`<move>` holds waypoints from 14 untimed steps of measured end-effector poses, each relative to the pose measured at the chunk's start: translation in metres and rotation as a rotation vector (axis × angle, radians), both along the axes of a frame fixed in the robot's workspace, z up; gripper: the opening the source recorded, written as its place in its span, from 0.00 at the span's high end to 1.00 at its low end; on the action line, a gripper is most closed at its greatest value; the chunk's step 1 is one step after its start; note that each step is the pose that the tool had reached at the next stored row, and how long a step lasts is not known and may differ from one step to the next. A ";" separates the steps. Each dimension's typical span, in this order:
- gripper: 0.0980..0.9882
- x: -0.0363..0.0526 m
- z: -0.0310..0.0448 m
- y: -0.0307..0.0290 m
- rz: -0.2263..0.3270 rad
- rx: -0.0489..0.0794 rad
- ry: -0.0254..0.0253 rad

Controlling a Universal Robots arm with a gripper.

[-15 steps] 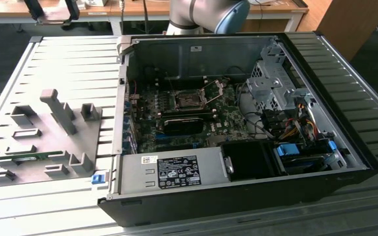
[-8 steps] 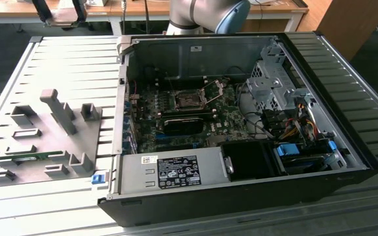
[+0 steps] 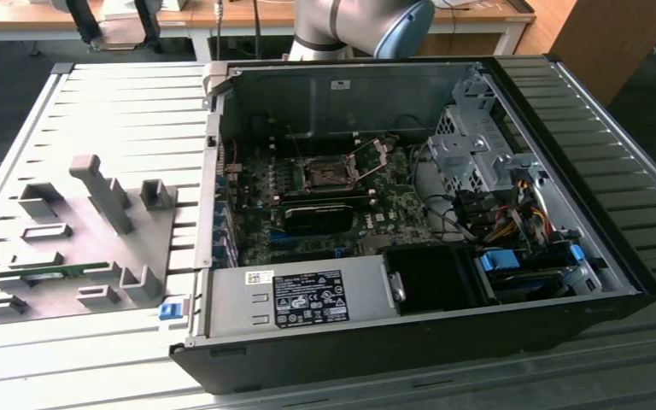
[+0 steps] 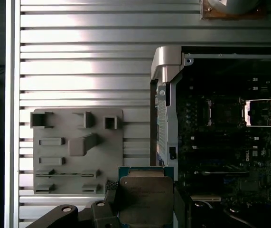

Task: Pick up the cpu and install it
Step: 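Pick up the cpu and move it towards the insertion slot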

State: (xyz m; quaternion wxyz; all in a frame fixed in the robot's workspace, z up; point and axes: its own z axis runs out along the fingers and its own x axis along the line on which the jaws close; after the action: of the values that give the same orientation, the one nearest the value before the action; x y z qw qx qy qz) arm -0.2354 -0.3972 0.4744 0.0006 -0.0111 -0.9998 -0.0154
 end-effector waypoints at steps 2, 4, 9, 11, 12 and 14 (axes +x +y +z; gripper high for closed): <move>0.50 0.0018 -0.0003 0.0000 0.000 0.000 0.0000; 0.50 0.0031 -0.0006 0.0000 0.000 0.000 0.0001; 0.50 0.0045 -0.0018 0.0000 0.000 0.000 0.0000; 0.50 0.0047 -0.0021 0.0000 0.000 0.000 0.0000; 0.50 0.0049 -0.0022 0.0000 0.000 0.000 0.0000; 0.50 0.0054 -0.0025 0.0000 0.000 0.000 0.0000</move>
State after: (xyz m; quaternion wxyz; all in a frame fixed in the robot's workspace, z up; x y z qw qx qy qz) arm -0.2300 -0.3972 0.4719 0.0006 -0.0110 -0.9998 -0.0154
